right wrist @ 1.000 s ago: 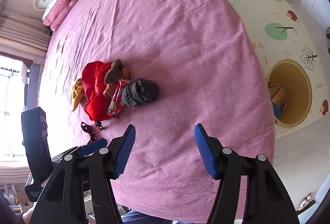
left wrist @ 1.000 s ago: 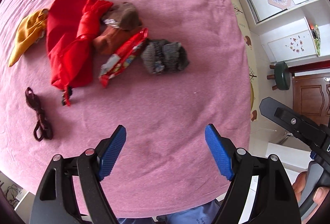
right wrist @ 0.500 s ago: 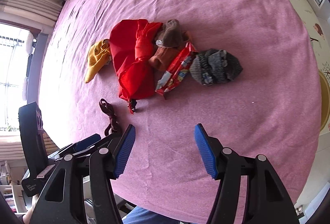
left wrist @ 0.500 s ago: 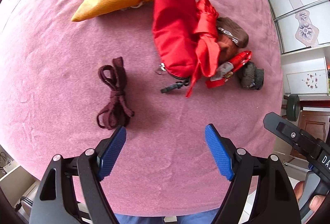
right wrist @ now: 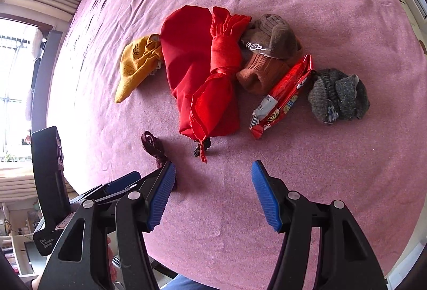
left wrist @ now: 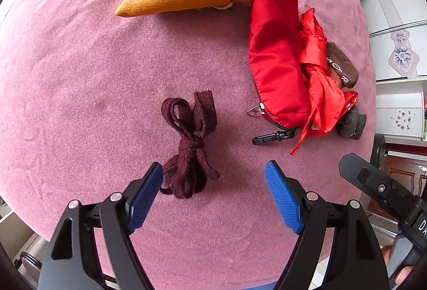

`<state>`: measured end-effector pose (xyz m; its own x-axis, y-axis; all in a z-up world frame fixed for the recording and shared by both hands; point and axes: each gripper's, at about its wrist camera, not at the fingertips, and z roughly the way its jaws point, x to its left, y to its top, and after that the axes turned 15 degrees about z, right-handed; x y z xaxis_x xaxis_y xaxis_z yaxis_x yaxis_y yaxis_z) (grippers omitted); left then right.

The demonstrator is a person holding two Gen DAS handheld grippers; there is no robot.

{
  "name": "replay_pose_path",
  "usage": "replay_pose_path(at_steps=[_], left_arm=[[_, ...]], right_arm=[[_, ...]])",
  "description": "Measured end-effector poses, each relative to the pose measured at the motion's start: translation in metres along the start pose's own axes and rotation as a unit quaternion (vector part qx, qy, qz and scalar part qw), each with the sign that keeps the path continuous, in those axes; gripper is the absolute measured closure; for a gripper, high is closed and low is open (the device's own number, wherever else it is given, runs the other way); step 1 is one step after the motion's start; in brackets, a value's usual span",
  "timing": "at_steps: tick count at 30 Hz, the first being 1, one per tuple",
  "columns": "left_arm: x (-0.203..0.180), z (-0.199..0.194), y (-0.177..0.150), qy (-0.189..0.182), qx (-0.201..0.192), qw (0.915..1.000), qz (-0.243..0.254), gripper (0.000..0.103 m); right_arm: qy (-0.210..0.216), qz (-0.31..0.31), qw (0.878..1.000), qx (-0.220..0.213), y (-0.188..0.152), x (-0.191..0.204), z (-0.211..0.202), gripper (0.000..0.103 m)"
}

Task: Collect trash
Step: 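Grasp the dark red shoelace with the left tool while the right tool grasps the red pouch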

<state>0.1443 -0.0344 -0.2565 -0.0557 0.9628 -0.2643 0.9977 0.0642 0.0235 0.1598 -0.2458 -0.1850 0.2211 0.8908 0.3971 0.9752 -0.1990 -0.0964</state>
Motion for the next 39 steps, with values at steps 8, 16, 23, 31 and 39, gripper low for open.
replay_pose_path(at_steps=[8,16,23,31,39], left_arm=[[0.018,0.029,0.010,0.014,0.033,0.9986,-0.039,0.075],[0.032,0.019,0.019,-0.001,0.018,0.9983,-0.056,0.079],[0.038,0.006,0.035,-0.027,0.002,0.9979,-0.059,0.079],[0.033,0.002,0.063,-0.057,-0.006,0.9969,-0.054,0.079],[0.028,-0.001,0.066,-0.058,0.001,0.9976,-0.038,0.079]], right_arm=[[-0.009,0.003,1.000,0.008,0.012,0.002,0.010,0.044],[-0.006,0.012,1.000,0.003,0.043,0.006,0.012,0.044],[-0.003,0.027,0.999,-0.019,0.081,0.016,0.019,0.044],[-0.024,0.034,0.999,-0.002,0.117,0.024,0.051,0.048],[-0.065,0.005,0.998,-0.015,0.117,0.033,0.063,0.072]])
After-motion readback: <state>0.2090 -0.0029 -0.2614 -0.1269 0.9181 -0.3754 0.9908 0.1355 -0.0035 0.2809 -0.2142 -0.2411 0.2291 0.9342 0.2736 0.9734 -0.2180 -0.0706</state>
